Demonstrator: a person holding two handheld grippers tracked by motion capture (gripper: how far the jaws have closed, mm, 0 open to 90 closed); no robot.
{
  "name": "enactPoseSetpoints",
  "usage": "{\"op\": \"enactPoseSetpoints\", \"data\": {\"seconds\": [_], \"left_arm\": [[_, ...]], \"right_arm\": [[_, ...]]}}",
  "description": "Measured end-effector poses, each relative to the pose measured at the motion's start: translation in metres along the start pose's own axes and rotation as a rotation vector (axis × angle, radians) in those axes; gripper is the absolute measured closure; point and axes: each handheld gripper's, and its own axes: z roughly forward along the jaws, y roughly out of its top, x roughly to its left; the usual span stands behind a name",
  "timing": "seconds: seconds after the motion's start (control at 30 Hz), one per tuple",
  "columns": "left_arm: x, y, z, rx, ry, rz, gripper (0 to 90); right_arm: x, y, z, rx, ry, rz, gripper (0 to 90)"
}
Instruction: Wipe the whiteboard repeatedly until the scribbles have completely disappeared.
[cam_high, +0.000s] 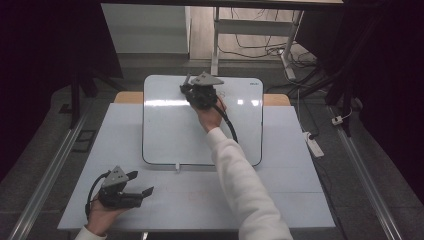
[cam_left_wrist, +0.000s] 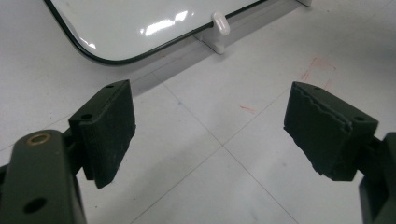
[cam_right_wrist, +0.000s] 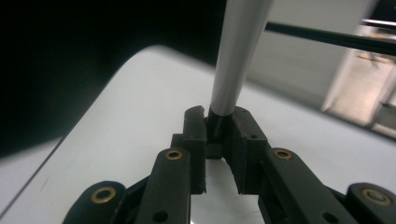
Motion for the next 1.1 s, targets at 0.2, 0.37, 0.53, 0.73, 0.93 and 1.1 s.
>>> {"op": "enactPoseSetpoints", "data": {"seconds": [0.2,0.37,0.53,0.73,0.93,1.1], "left_arm": [[0.001,0.000,-0.001,-0.005,0.002,0.001,17.7],[0.000,0.000,-0.002,-0.008,0.000,0.005,17.8],[0.000,0.000,-0.001,-0.006,-0.002,0.007,17.9],[0.000,0.001,0.000,-0.006,-0.004,0.009,17.9],[-0.001,0.000,-0.001,-0.006,-0.004,0.005,17.9],[0.000,0.001,0.002,-0.001,-0.007,0.008,17.9]], "right_arm": [[0.015,-0.007,0.002,0.071,0.092,-0.059,77.3],[-0.001,-0.004,-0.007,0.006,-0.023,0.049,77.3],[0.015,-0.013,-0.007,0.055,0.035,-0.040,77.4],[0.011,-0.020,-0.014,0.022,0.011,0.038,77.4],[-0.006,-0.020,-0.025,-0.020,-0.069,0.119,77.4],[0.012,-0.026,-0.023,0.024,-0.022,0.012,77.4]]}}
